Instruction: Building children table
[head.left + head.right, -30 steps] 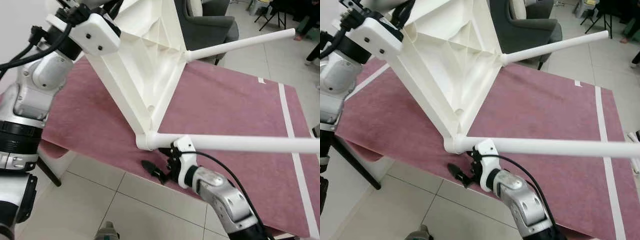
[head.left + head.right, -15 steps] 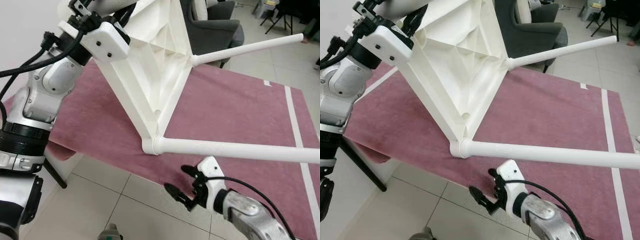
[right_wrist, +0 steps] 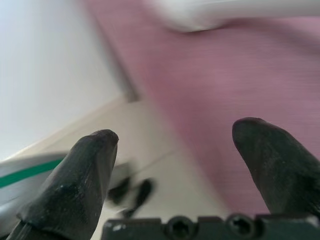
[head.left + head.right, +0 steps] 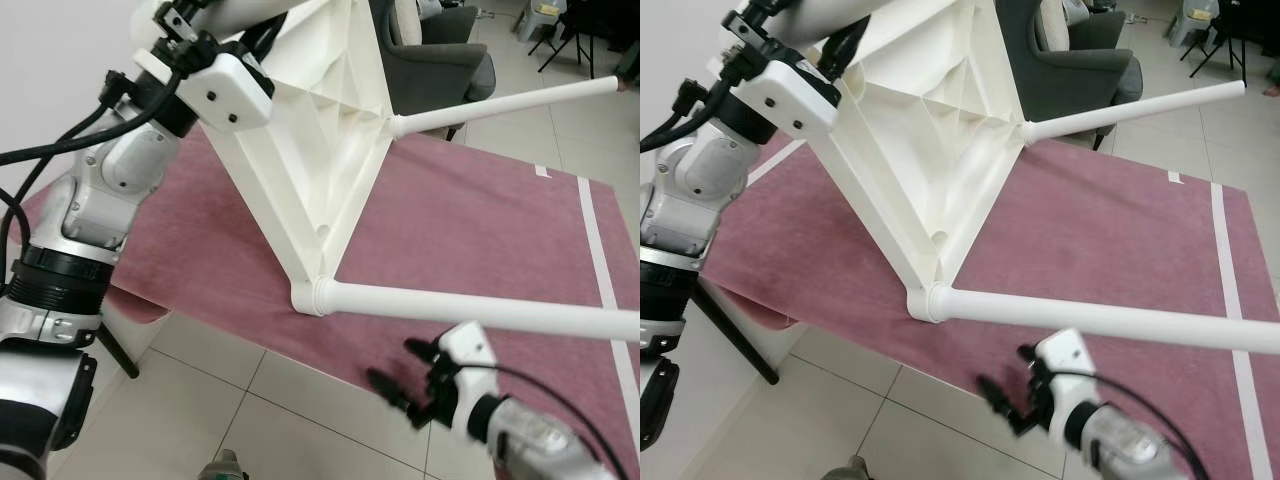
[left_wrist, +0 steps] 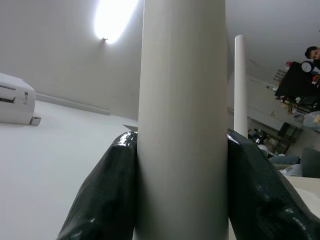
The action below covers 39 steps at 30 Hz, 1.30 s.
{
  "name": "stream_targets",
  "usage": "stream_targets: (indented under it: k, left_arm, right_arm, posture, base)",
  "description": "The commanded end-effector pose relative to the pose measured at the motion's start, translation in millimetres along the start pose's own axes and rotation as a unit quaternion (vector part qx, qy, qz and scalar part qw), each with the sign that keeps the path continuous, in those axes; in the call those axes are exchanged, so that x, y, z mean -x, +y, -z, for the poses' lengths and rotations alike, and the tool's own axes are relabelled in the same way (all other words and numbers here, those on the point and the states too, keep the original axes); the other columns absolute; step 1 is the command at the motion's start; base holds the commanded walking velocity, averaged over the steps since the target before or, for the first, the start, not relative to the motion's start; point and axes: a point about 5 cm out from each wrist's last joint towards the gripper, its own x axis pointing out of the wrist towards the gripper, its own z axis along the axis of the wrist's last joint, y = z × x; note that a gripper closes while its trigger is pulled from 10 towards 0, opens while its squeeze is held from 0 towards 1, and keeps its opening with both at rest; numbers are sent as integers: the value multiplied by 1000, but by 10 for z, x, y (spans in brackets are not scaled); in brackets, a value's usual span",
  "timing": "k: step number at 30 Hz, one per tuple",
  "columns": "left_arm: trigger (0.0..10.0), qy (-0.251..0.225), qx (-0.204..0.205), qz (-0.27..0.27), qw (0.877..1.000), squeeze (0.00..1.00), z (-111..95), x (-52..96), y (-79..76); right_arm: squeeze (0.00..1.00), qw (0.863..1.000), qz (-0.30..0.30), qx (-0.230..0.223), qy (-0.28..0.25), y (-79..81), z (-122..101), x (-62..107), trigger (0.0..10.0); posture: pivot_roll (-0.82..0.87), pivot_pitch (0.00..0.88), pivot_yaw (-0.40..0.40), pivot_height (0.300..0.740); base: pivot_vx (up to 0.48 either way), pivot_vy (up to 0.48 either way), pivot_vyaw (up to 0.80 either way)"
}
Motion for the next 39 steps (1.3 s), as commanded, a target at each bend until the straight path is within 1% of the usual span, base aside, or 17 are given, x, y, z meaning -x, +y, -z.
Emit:
stream_targets:
  k: [1,2,6,10,11,12,15,17,18,19,21,22,25,31,34,36,39]
  left_arm:
    - [0,-77,24,40,996,0,-263,-118,-195]
    - [0,-87,23,41,995,0,-289,-149,-201]
    - [0,-98,22,42,994,0,-327,-187,-202]
    - [0,-104,21,40,994,0,-343,-203,-193]
    - [0,-109,19,39,993,0,-356,-221,-181]
    - [0,-118,10,35,992,0,-372,-254,-145]
    - [0,-121,7,34,992,0,-375,-263,-135]
    - [0,-125,2,30,992,0,-386,-288,-108]
    - [0,-125,2,30,992,0,-386,-288,-108]
    - [0,-127,2,29,991,0,-392,-300,-102]
    - [0,-127,2,29,991,0,-392,-300,-102]
    - [0,-128,3,29,991,0,-397,-308,-102]
    - [0,-129,6,29,991,0,-399,-310,-109]
    - [0,-128,9,32,991,0,-392,-310,-124]
    - [0,-129,10,30,991,0,-396,-313,-126]
    - [0,-129,10,30,991,0,-396,-313,-126]
    - [0,-129,12,25,991,0,-402,-330,-116]
  right_arm:
    - [0,1000,-30,4,-7,83,-41,11,10000]
    - [0,999,-22,19,41,71,100,30,10000]
    - [0,993,-17,42,111,48,319,73,10000]
    - [0,992,-31,44,115,78,337,91,10000]
    - [0,992,-49,43,104,121,308,107,10000]
    - [0,998,-63,4,18,144,50,102,10000]
    - [0,998,-65,-9,-10,145,-32,107,10000]
    - [0,990,-71,-55,-112,128,-319,123,10000]
    - [0,990,-71,-55,-112,128,-319,123,10000]
    - [0,979,-81,-74,-170,131,-492,145,10000]
    - [0,979,-81,-74,-170,131,-492,145,10000]
    - [0,968,-95,-86,-214,152,-621,172,10000]
    - [0,961,-106,-85,-241,184,-717,199,10000]
    - [0,958,-28,-54,-281,17,-855,230,10000]
    - [0,960,64,-35,-270,-181,-848,221,10000]
    - [0,960,64,-35,-270,-181,-848,221,10000]
    - [0,933,257,-34,-250,-559,-718,224,10000]
  posture:
    - [88,0,-5,740]
    - [87,0,-6,740]
    - [89,0,-7,740]
    - [91,0,-8,740]
    - [91,0,-8,740]
    - [95,0,-11,740]
    - [95,0,-11,740]
    - [97,0,-10,740]
    - [97,0,-10,740]
    - [98,0,-10,740]
    - [98,0,-10,740]
    - [97,0,-9,740]
    - [95,0,-7,740]
    - [92,0,-8,740]
    - [92,0,-12,740]
    - [92,0,-12,740]
    - [89,0,-8,740]
  base:
    - [0,0,0]
    - [0,0,0]
    - [0,0,0]
    - [0,0,0]
    - [0,0,0]
    - [0,0,0]
    - [0,0,0]
    - [0,0,0]
    - [0,0,0]
    - [0,0,0]
    - [0,0,0]
    - [0,0,0]
    - [0,0,0]
    - [0,0,0]
    - [0,0,0]
    - [0,0,0]
    - [0,0,0]
